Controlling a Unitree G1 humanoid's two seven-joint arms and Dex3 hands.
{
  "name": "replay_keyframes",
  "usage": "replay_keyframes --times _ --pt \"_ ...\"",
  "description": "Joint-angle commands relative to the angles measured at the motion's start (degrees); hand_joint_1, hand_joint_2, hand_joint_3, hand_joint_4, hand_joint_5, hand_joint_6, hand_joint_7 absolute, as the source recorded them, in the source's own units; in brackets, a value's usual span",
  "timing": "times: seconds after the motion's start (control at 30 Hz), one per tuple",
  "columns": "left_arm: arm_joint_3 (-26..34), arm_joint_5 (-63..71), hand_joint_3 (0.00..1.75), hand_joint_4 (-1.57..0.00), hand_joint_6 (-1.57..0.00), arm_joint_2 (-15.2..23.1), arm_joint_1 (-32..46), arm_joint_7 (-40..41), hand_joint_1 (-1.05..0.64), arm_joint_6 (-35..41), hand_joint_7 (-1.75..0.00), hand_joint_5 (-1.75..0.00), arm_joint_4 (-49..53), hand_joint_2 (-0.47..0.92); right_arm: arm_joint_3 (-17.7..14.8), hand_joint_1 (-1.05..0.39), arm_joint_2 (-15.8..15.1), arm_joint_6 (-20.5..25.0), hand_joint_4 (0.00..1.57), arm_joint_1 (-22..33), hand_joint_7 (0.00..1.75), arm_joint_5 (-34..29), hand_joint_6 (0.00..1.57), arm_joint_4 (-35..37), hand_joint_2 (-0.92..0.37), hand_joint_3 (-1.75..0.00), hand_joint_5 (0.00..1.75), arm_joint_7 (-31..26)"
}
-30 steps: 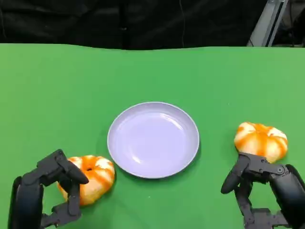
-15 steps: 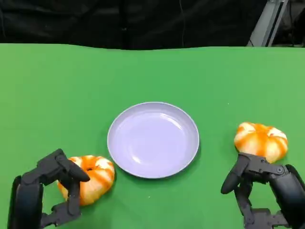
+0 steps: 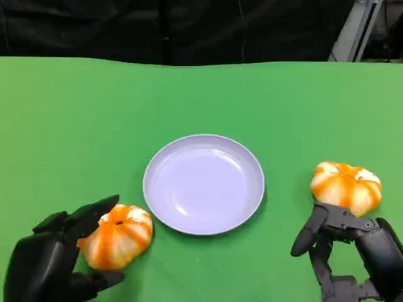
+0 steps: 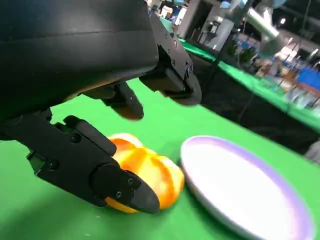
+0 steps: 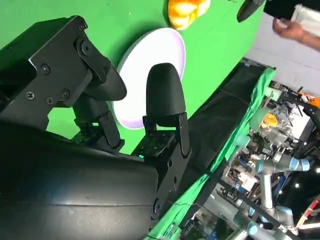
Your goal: Grasp the bread from the table and place it into the plate.
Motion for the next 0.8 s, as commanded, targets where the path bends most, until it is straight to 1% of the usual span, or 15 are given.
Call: replay_keyframes --times 0.03,0.17,0.4,0.57,0.63,0.67,0.7,0.73,0.77,0.8 --pt "-2.41 4.69 0.0 -0.4 -0.35 2.37 -1.1 1.95 -0.58 5.13 0.0 -0.25 -0.96 0.82 0.1 0.11 -0.3 -0.11 0.83 0.4 1.35 0.05 0.79 -0.98 -0.31 -1.45 1.63 -0.29" --pt "-6.22 10.46 0.01 -0.37 -0.31 4.27 -2.87 -1.92 -0.61 13.61 0.0 -0.22 -1.53 0.86 0.39 0.1 -0.16 -0.37 0.84 0.46 1.35 0.14 0.79 -0.99 -0.32 -1.45 1.63 -0.37" --pt "-12.44 12.39 0.01 -0.41 -0.37 5.58 -8.01 -5.84 -0.56 20.44 -0.02 -0.22 1.34 0.88 0.41 0.1 -0.34 -0.12 0.84 0.45 1.35 0.29 0.79 -1.2 -0.32 -1.45 1.66 -0.12" --pt "-16.5 11.08 0.0 -0.58 -0.45 5.88 -12.0 -7.19 -0.45 21.72 -0.03 -0.27 6.82 0.88 0.23 0.1 -0.65 -0.08 0.85 0.6 1.35 0.03 0.79 -1.38 -0.31 -1.45 1.67 -0.12" --pt "-17.44 10.47 0.0 -0.61 -0.47 6.05 -12.72 -6.3 -0.44 21.58 -0.03 -0.25 8.4 0.88 0.21 0.1 -0.68 -0.2 0.84 0.65 1.35 0.06 0.79 -1.33 -0.31 -1.44 1.68 -0.14" --pt "-17.57 9.62 0.0 -0.7 -0.55 5.85 -13.02 -5.14 -0.37 21.02 -0.06 -0.29 9.62 0.89 0.23 0.1 -0.66 -0.02 0.84 0.71 1.35 0.0 0.79 -1.44 -0.31 -1.45 1.67 -0.15" --pt "-17.54 8.56 0.0 -0.7 -0.65 5.68 -13.24 -4.4 -0.3 20.58 -0.05 -0.57 10.53 0.9 0.25 0.1 -0.65 0.13 0.84 0.74 1.35 -0.07 0.79 -1.51 -0.31 -1.45 1.67 -0.16" --pt "-17.32 7.18 0.03 -0.65 -0.74 5.74 -13.43 -3.05 -0.25 19.24 -0.04 -0.88 11.72 0.91 0.3 0.1 -0.62 0.38 0.84 0.79 1.35 -0.18 0.79 -1.67 -0.31 -1.45 1.66 -0.16" --pt "-16.94 5.67 0.12 -0.65 -0.88 5.86 -13.51 -1.58 -0.17 17.8 -0.07 -1.16 12.79 0.92 0.34 0.09 -0.6 0.31 0.84 0.77 1.35 -0.2 0.79 -1.6 -0.31 -1.45 1.67 -0.19" --pt "-16.57 4.31 0.22 -0.68 -1.0 5.97 -13.54 -0.72 -0.12 17.0 -0.09 -1.07 13.52 0.92 0.36 0.1 -0.58 0.13 0.84 0.72 1.35 -0.12 0.79 -1.45 -0.31 -1.44 1.67 -0.19"
